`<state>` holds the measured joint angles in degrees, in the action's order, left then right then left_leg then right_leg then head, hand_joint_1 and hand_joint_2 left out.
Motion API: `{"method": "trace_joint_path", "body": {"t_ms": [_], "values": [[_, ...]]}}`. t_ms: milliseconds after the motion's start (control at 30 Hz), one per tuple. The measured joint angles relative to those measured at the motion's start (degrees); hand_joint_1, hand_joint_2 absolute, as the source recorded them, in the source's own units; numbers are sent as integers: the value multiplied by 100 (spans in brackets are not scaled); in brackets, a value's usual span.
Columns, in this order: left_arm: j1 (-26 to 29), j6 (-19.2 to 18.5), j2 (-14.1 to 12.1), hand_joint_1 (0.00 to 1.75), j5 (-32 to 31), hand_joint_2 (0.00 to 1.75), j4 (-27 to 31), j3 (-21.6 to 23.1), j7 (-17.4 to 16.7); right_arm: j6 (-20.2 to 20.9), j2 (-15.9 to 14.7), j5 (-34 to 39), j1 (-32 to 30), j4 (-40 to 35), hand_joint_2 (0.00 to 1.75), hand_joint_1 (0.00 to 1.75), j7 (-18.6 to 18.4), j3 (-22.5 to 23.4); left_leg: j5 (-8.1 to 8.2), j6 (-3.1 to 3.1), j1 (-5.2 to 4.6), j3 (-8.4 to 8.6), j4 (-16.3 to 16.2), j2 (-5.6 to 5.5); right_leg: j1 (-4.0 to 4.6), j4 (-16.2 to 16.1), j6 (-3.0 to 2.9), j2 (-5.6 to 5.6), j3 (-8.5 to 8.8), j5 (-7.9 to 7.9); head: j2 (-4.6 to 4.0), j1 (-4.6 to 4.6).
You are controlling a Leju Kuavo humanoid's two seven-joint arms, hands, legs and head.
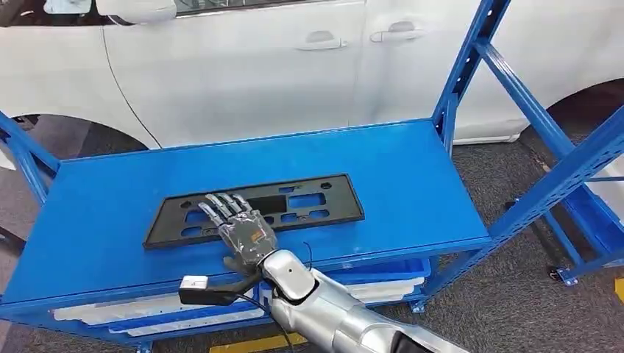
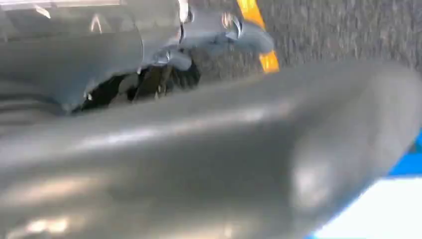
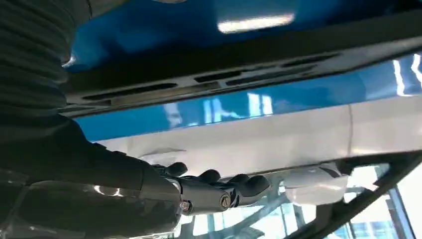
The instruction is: Take the parts from the cabinet and place them on the table.
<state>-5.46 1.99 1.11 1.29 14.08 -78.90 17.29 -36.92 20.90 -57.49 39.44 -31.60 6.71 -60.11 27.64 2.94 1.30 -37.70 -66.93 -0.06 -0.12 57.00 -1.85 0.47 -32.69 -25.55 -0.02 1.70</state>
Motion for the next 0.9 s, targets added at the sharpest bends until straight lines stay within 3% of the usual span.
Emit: {"method": "trace_joint_path", "body": {"t_ms": [33, 67, 100, 200, 267, 300, 367, 400, 433, 467, 500, 567, 600, 633, 700, 767, 800, 900], "values": [[-5, -9, -11, 0, 0, 0, 0, 4, 13, -15, 0, -65, 9, 66, 175, 0, -61, -9, -251, -8, 5, 270, 546, 6, -4, 22, 23, 4, 16, -23, 0, 0], [-10, -13, -17, 0, 0, 0, 0, 9, 15, -15, -2, -107, 21, 132, 175, 0, -94, -20, -241, -28, 4, 447, 896, 16, 5, 37, 52, 4, 17, -44, 0, -4], [-18, -15, -20, 0, 0, 0, 0, 13, 19, -22, 0, -126, 41, 185, 175, 0, -120, -28, -236, -90, -42, 467, 950, 0, 40, 63, 77, 10, -8, -50, 0, 0], [-15, -24, -20, 0, -2, 0, 0, 37, 22, -33, 0, -220, 50, 295, 175, 0, -207, -52, -238, -198, -64, 439, 933, -10, 26, 34, 146, 10, -8, -33, 0, -11], [-15, -24, -15, 0, -2, 0, 0, 46, 22, -57, -2, -358, 69, 349, 175, 0, -339, -83, -271, -269, -13, 472, 987, 1, 25, 187, 220, 1, -61, -172, 0, -22], [-20, -24, -17, 0, 0, 0, 0, 52, 28, -94, -2, -452, 82, 375, 175, 0, -438, -107, -269, -314, -12, 468, 987, 9, 20, 513, 240, -7, -213, -369, 0, -50], [-20, -24, -17, 0, 0, 0, 0, 77, 28, -151, -7, -610, 86, 444, 175, 0, -614, -186, -266, -328, -23, 463, 985, 16, -3, 1462, 273, -9, -682, -784, 0, -52], [-19, -22, -17, 0, 0, 0, 0, 87, 28, -164, -11, -697, 80, 476, 175, 0, -713, -225, -262, -334, -26, 462, 981, 16, -9, 1842, 281, -10, -882, -878, 0, -48], [-18, -17, -20, 0, 0, 0, 0, 94, 28, -168, -18, -805, 76, 507, 175, 0, -830, -282, -261, -335, -26, 466, 980, 14, -10, 1935, 278, -11, -955, -825, 0, -52], [-17, -13, -20, 0, 0, 0, 0, 98, 28, -164, -17, -895, 80, 524, 175, 0, -974, -336, -257, -337, -27, 473, 980, 10, -10, 1742, 265, -11, -881, -648, 0, -52], [-18, -9, -20, 0, 0, 0, 0, 105, 28, -149, -17, -970, 89, 531, 175, 0, -1085, -389, -253, -331, -30, 484, 979, 1, -9, 1343, 241, -11, -703, -407, 0, -50], [-23, -9, -18, 0, 0, 0, 0, 122, 28, -94, -17, -1079, 133, 533, 175, 0, -1278, -509, -238, -308, -37, 510, 979, -10, 7, 310, 147, -10, -198, 61, 0, -52], [-30, -9, -13, 0, 0, 0, 0, 127, 28, -87, -15, -1112, 168, 540, 175, 0, -1363, -571, -218, -276, -81, 496, 946, -12, 49, 72, 126, -14, -100, 20, 0, -50], [-32, -6, -13, 0, 0, 0, 0, 127, 28, -70, -15, -1152, 197, 546, 175, 0, -1451, -630, -223, -242, -77, 483, 952, -9, 37, 75, 137, -26, -121, 32, 0, -37], [-34, 4, -15, 0, 0, 0, 0, 129, 24, -48, -17, -1213, 224, 600, 175, 0, -1615, -732, -221, -186, -62, 493, 970, 4, 57, 72, 106, -12, -124, 25, 0, -44], [-43, 13, -11, 0, 0, 0, -2, 129, 13, -91, -11, -1254, 273, 705, 175, 0, -1743, -774, -135, -125, -44, 478, 878, 1, 3, -40, 37, -23, -55, 83, 0, -42], [-43, 20, -9, 0, 0, 0, -2, 129, 9, -142, -7, -1289, 318, 786, 175, 0, -1809, -776, 44, -109, -47, 372, 625, 2, -8, -51, 18, -29, -45, 84, 0, -22], [-29, 28, -20, 0, 0, 0, -2, 129, 6, -238, -20, -1457, 398, 1027, 175, 0, -1997, -774, 640, -38, -25, -269, -736, 1, 0, -39, 9, -33, -52, 80, 0, -28]]}}
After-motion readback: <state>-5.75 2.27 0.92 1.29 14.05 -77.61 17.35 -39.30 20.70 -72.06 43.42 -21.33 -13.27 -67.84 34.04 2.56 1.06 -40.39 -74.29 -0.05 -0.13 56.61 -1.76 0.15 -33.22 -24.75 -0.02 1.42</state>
